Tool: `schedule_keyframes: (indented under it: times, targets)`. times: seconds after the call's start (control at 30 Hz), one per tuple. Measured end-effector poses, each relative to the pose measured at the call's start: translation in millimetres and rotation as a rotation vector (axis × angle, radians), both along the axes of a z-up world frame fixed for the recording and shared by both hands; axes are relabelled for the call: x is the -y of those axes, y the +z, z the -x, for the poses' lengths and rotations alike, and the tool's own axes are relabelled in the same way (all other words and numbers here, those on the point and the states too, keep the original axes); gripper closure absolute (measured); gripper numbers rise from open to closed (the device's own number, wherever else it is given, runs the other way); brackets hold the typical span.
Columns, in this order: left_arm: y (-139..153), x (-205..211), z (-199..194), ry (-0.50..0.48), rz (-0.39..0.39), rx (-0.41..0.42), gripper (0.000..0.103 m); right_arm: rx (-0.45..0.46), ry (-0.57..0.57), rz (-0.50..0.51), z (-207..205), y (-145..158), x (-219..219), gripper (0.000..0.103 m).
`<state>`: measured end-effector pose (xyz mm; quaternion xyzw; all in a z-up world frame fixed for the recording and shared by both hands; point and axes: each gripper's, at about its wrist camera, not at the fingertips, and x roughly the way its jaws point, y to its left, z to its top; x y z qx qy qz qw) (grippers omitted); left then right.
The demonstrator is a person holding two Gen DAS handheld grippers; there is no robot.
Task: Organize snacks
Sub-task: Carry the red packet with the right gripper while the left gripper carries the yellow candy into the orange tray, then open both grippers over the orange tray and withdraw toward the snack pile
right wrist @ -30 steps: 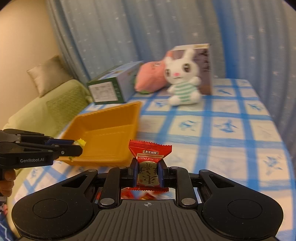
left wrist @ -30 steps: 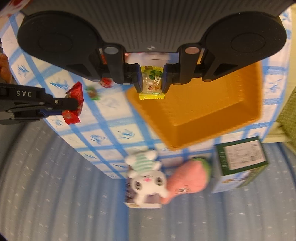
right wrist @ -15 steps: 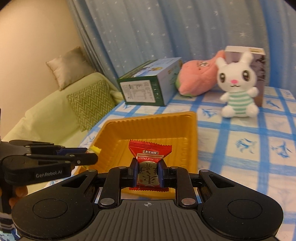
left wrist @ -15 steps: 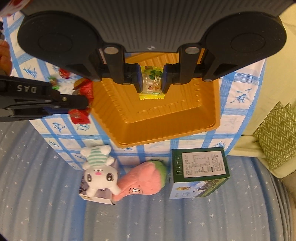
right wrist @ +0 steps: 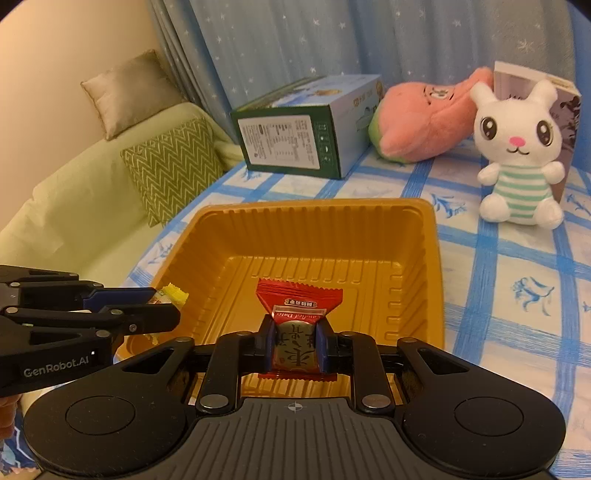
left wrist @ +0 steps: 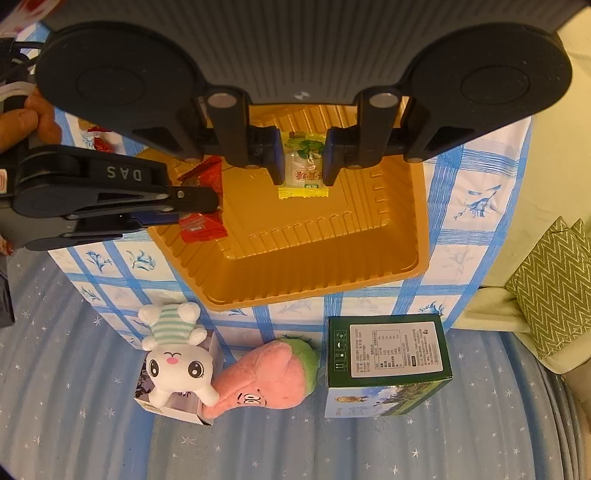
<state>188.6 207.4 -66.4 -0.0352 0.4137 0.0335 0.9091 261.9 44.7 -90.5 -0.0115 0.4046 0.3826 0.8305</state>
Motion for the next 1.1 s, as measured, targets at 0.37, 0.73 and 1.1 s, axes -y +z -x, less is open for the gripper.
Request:
schedule_keyframes:
  times: [0.37,0.73,1.1]
  targets:
    - [-5.7,-8.1,-8.0,-0.009,0.011,-0.014,0.084,-0.043,-0.059,-0.009,-10.5,-4.8,0.0,0.046]
    - [-7.4,-7.1,-24.0,-0.035,0.017,-0.012,0.084,-0.056,-0.099,-0.003,-10.3,-2.2,11.0,0.046]
    - [-10.2,-5.3,-30.0,-0.035,0.003,-0.022,0.076,-0.048,-0.12,-0.011,-4.4,3.4,25.6,0.046]
